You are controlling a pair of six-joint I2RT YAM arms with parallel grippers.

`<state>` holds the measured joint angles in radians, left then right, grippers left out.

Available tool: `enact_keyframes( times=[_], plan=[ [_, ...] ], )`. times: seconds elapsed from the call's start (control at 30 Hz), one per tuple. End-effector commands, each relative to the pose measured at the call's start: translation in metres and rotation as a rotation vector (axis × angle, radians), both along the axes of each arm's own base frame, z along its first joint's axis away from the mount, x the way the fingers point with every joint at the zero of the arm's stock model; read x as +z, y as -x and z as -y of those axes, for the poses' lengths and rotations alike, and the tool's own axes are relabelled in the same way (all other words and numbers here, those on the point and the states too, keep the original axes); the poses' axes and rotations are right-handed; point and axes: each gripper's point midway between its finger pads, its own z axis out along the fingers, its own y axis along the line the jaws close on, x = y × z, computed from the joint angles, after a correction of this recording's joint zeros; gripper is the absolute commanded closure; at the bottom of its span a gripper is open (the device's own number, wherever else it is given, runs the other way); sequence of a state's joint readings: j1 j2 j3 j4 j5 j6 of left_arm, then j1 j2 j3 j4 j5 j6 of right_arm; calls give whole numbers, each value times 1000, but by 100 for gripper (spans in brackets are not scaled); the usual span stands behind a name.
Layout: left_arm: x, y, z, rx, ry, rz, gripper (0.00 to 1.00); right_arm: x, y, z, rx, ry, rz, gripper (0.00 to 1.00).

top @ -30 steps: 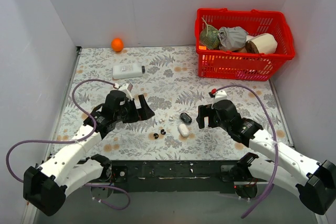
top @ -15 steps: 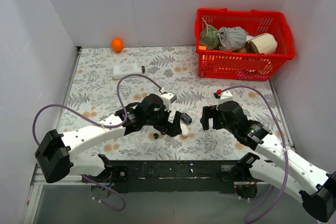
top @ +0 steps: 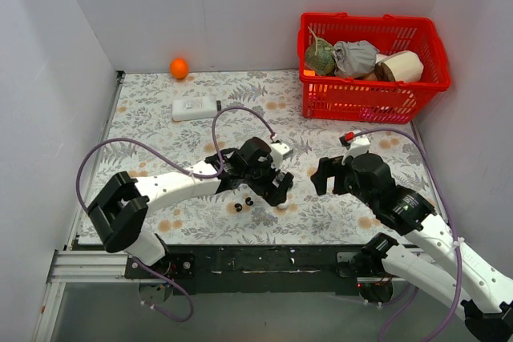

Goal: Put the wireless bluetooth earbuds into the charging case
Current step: Pick up the charging case at the center of the board.

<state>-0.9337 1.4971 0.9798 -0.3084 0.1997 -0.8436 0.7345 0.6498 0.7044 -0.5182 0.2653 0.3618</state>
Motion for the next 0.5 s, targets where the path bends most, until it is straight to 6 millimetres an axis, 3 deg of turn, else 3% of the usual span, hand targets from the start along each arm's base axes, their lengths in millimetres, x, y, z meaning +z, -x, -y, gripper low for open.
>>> enact_keyframes(
  times=[0.0, 0.47],
  plan=[
    [-7, -4, 13, -86, -37, 16, 2, 8, 5, 1, 17, -3, 8, 3],
    [-44, 1, 32, -180, -135, -5, 5, 20, 8, 4, 16, -26, 24, 3]
  ],
)
